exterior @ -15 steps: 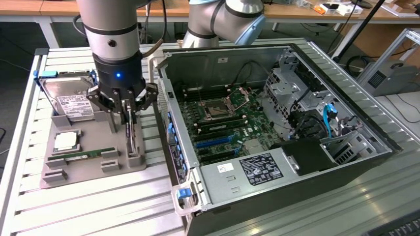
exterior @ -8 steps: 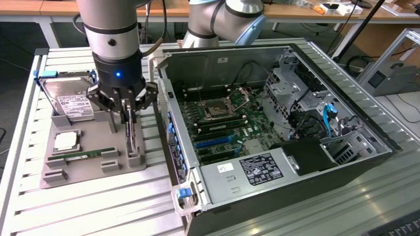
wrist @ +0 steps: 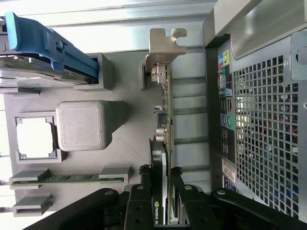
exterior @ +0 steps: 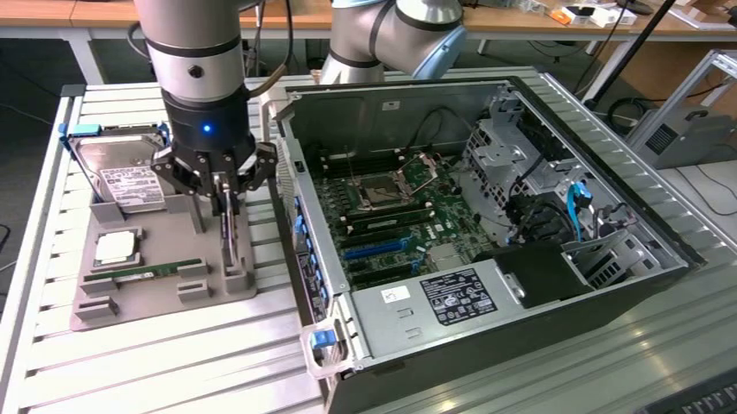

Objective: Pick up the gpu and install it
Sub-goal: 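Pick up the gpu and move the gpu toward the slot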

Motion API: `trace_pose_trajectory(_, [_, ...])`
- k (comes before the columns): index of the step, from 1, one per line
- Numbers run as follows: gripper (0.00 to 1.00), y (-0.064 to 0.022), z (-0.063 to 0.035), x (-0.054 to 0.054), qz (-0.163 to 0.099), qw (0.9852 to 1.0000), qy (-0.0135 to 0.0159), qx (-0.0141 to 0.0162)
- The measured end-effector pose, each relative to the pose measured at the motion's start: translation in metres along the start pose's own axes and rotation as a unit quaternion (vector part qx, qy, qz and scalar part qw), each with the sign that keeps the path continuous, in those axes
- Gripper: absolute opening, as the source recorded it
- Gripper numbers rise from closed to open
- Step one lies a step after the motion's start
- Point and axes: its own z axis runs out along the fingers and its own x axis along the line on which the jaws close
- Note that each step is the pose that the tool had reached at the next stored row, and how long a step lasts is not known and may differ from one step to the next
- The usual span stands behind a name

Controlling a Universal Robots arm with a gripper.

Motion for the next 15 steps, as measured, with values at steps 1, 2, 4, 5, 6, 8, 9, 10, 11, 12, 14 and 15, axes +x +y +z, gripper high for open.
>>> trace_pose_trajectory(1, [0.27, 0.0, -0.0002, 0.0, 0.0, 1.0, 0.0, 0.0])
trace_pose_trajectory(2, [0.27, 0.0, -0.0006, 0.0, 0.0, 1.0, 0.0, 0.0])
trace_pose_trajectory(4, [0.27, 0.0, -0.0011, 0.0, 0.0, 1.0, 0.0, -0.0001])
trace_pose_trajectory(5, [0.27, 0.0, -0.0015, 0.0, 0.0, 1.0, 0.0, -0.0001])
trace_pose_trajectory(6, [0.27, 0.0, -0.0018, 0.0, 0.0, 1.0, 0.0, -0.0001])
trace_pose_trajectory(8, [0.27, -0.0001, -0.0023, 0.0, 0.0, 1.0, 0.0, -0.0001])
trace_pose_trajectory(9, [0.27, -0.0001, -0.0026, 0.0, 0.0, 1.0, 0.0, -0.0002])
trace_pose_trajectory(10, [0.27, -0.0001, -0.0028, 0.0, 0.0, 1.0, 0.0, -0.0002])
trace_pose_trajectory(11, [0.27, -0.0001, -0.0032, 0.0, 0.0, 1.0, 0.0001, -0.0001])
trace_pose_trajectory(12, [0.27, -0.0001, -0.0034, 0.0, 0.0, 1.0, 0.0, -0.0002])
trace_pose_trajectory(14, [0.27, -0.0001, -0.0039, 0.0, 0.0, 1.0, 0.0, -0.0002])
trace_pose_trajectory(15, [0.27, -0.0001, -0.0042, 0.0, 0.0, 1.0, 0.0, -0.0002])
